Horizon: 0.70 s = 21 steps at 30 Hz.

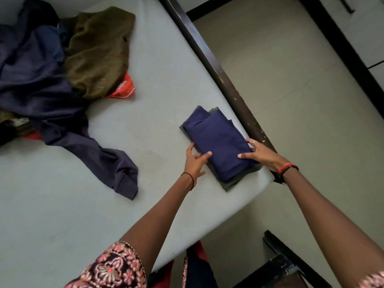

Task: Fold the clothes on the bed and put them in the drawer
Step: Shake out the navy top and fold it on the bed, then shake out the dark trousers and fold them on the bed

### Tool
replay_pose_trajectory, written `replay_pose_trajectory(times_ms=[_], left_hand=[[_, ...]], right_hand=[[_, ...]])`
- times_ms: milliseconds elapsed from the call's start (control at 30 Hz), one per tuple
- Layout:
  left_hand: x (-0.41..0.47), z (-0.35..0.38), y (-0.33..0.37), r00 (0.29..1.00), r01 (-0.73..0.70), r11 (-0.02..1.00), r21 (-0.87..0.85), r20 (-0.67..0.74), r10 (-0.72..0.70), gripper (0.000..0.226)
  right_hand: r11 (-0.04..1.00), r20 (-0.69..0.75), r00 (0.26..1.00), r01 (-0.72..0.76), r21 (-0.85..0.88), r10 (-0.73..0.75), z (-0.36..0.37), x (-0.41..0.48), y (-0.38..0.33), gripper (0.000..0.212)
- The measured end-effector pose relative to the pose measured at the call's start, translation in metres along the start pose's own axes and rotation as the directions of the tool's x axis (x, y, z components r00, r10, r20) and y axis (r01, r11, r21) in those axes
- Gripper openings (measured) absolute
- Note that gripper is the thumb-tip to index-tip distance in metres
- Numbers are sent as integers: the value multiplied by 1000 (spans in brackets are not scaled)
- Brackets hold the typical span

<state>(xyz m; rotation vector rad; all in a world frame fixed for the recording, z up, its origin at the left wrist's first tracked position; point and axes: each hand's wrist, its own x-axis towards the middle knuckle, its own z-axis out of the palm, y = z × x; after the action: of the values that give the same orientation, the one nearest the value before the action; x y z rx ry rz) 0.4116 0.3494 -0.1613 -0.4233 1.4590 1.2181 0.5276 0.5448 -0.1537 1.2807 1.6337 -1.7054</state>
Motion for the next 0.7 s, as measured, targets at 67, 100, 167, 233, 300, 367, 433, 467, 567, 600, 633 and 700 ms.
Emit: replay_pose_trajectory(times_ms=[67,100,167,233,300,367,433,467,567,600,633,700], left_hand=[[-5,7,-12,1000,-14,999,42,22,13,85],[-6,10,-19,1000,-14,999,48,23,13,88],[-9,17,-29,999,-35,999,23,-2,35,88],[-8,24,-36,998,-46,999,-10,-36,46,84],[-4,29,-40,998,-29,1000,0,-63,29,82],[0,30,-44,996,-7,999,54,-85,11,82],[3,29,-46,996,13,994,111,-88,-4,82],[3,28,-46,997,16,991,133,-83,-5,81],[-4,25,-44,999,20,980,199,-41,-12,77],[-7,22,-43,1000,24,973,229,-19,-20,73],[-11,18,-43,999,36,964,264,4,-38,69],[-18,3,-37,997,57,951,305,41,-72,59]], right_hand=[[1000,-52,998,-17,6,17,0,-4,5,43],[999,-70,997,-17,28,19,0,-5,8,42],[996,-84,996,-30,84,37,-2,-8,16,44],[991,-93,995,-20,136,33,-6,-9,23,44],[991,-118,993,-9,130,24,-8,-10,26,39],[998,-159,986,-47,33,52,-3,-9,30,40],[992,-211,975,-93,-83,73,3,-9,33,45],[986,-255,964,-105,-126,70,7,-10,34,48],[934,-418,908,-172,-313,27,11,-15,32,68],[910,-448,894,-204,-361,22,13,-18,29,75],[886,-467,884,-238,-399,27,14,-21,31,79],[824,-487,872,-308,-475,45,21,-29,24,79]])
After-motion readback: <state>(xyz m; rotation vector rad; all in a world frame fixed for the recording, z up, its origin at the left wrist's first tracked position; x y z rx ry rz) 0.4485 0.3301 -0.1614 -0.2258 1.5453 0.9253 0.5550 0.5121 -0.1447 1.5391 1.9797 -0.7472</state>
